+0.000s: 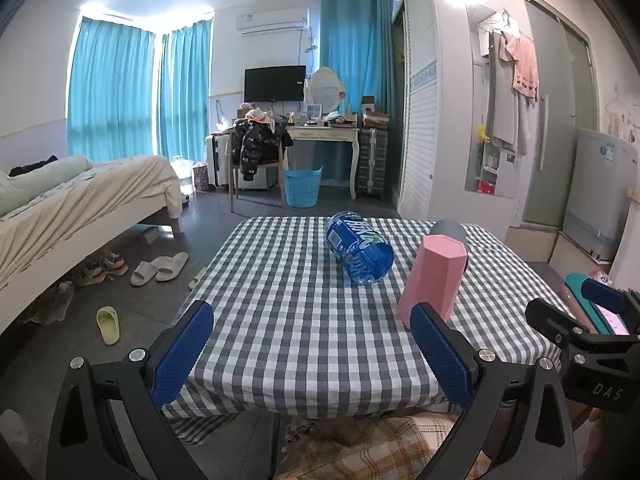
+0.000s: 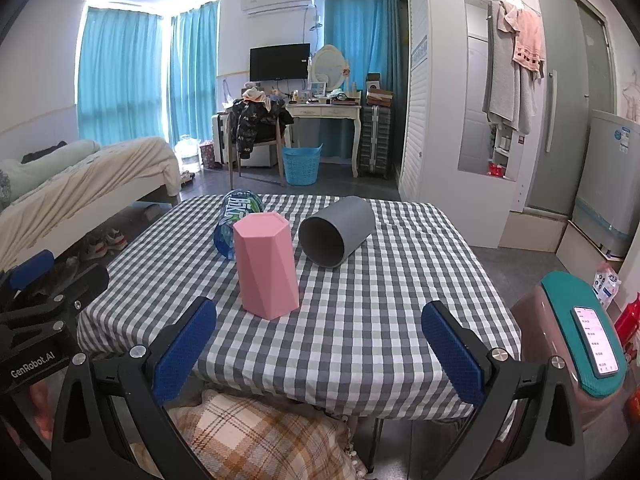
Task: Flip cup upside down
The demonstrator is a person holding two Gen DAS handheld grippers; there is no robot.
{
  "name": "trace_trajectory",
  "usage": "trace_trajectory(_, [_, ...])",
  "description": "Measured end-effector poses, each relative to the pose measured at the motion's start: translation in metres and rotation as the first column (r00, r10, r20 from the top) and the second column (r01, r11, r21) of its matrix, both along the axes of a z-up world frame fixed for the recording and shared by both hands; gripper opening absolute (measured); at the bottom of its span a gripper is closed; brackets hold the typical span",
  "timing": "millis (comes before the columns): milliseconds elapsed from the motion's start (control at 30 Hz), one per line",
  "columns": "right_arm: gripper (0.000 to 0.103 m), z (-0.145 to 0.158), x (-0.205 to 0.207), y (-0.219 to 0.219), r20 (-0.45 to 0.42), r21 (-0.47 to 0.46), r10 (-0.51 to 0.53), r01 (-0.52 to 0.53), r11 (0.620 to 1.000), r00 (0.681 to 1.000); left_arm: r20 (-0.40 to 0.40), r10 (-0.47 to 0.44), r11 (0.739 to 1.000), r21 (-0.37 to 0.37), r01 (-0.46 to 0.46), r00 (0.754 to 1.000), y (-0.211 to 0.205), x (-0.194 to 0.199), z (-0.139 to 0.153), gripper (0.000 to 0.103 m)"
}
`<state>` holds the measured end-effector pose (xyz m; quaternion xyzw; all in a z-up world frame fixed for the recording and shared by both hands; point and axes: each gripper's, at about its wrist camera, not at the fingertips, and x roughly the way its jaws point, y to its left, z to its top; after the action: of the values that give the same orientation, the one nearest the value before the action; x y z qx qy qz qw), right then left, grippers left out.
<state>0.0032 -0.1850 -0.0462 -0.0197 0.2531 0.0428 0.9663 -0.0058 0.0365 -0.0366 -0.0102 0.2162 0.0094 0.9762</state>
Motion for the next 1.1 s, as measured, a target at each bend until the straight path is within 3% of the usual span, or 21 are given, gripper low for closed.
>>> trace_trajectory(1100, [0.103,-0.0089,-0.0001,0.0017,-0.021,-0.002,-0.007,0.007,1.000,1.000,-0.001,0.009,1.000,-0.004,-0.009,1.000,0.0036,-0.0017,-0.0039,0.102])
